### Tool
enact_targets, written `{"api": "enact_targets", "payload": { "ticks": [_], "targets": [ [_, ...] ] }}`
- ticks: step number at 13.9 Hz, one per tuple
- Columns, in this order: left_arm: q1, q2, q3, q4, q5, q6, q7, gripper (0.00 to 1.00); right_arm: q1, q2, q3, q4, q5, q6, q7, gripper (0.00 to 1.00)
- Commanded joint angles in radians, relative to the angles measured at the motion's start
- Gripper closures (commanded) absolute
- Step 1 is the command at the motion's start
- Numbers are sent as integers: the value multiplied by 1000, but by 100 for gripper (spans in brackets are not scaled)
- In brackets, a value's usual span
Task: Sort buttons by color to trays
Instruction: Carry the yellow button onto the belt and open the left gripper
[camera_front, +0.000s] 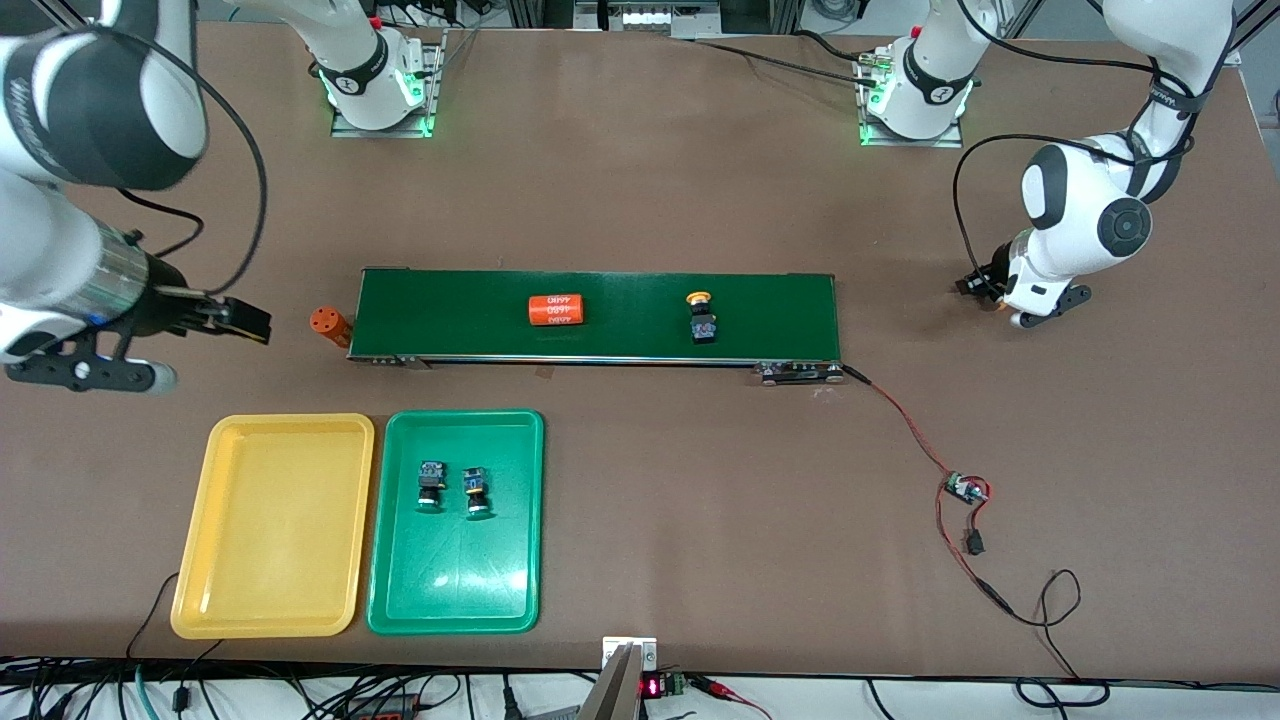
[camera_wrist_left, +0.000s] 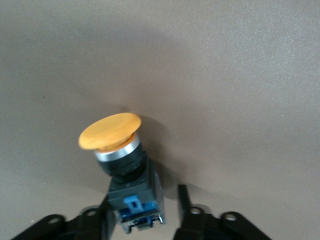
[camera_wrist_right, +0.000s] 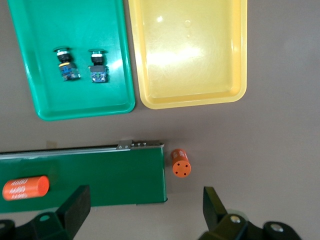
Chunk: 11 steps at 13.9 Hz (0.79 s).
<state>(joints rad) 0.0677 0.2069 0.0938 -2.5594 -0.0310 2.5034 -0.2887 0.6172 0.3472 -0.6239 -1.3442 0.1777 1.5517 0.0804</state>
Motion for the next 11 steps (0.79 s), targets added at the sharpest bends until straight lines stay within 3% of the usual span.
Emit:
{"api": "enact_targets", "payload": {
  "ticks": [1, 4, 6, 7, 11],
  "targets": [
    [6, -41, 6, 8, 19, -41, 20, 81, -52, -4, 115, 14, -53, -7, -5, 0],
    [6, -84, -5, 60, 20, -118, 22, 82, -310, -33, 396, 17, -185, 7, -21, 0],
    [-3, -89, -31, 134, 22, -202, 20, 82, -443, -60, 517, -15, -221, 5, -28, 0],
    [-3, -87, -70, 172, 20, -240, 19, 82, -494, -88, 553, -57, -225, 11, -30, 0],
    [-6, -83, -283, 283, 3, -316, 10, 82, -487, -155, 559, -165, -230, 68, -27, 0]
  ]
}}
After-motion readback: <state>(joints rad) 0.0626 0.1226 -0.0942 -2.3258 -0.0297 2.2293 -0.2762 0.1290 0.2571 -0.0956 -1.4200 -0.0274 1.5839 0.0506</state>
